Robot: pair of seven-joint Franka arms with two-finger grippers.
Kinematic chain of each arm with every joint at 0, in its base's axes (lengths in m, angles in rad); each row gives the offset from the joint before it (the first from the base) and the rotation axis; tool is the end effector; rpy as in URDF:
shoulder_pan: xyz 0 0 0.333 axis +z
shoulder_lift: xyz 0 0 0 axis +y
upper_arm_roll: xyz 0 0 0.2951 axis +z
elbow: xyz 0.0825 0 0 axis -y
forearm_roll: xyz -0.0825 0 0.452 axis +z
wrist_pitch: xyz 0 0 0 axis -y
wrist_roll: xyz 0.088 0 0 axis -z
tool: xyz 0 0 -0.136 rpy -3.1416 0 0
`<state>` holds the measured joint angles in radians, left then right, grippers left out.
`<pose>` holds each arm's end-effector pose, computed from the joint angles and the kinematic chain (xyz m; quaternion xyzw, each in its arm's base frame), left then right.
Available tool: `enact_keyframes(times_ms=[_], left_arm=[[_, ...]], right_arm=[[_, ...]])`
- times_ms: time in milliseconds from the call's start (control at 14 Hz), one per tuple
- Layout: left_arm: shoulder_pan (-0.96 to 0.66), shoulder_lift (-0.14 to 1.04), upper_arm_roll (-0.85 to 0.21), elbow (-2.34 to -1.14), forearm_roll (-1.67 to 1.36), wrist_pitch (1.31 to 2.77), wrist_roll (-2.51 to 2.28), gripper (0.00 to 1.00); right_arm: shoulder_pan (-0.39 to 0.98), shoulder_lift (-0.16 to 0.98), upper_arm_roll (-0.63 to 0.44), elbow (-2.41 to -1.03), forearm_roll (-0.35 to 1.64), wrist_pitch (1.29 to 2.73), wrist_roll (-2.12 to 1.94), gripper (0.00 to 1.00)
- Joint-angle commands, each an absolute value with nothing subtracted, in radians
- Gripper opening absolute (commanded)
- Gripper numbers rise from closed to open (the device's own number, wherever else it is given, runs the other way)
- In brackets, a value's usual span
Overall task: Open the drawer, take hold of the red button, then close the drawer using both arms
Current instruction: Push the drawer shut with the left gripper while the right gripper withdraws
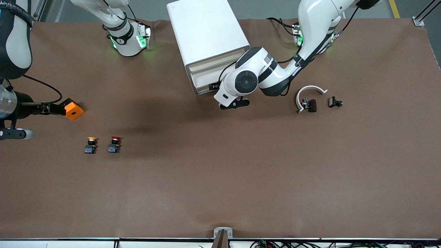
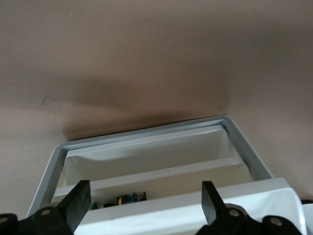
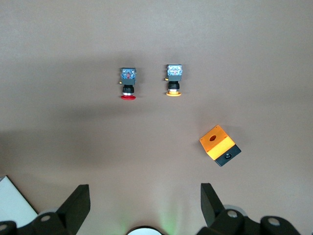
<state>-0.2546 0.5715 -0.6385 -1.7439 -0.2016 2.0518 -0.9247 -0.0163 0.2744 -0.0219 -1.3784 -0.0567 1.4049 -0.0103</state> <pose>0.4282 -0.5357 0.2142 0.9605 0.0934 -0.2468 0.0889 0.6678 -0.0325 0.4868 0.9917 -0.0150 -0.1243 0.0283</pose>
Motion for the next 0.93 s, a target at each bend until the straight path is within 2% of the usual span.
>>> enact_keyframes(times_ms=[0,285,855], left_arm=[[-0.267,0.606,-0.638,-1.73,-0.186,2.086,-0.93,1.0],[-0.308,0.632,-0.63,-1.741,-0.16,2.128,-0.994,1.0],[-0.351,0.627,-0.641,-1.749,-0.192,2.117,-1.054,1.0]], right_arm=[[-0.041,0.249,-0.008,-1.345,-0.003,1.381,-0.015,1.0],[-0.043,0.186,-0.011,-1.347,0.008,1.256,-0.018,1.0],[-0.041,0.043,-0.011,-1.431,0.011,1.266,-0.017,1.0]])
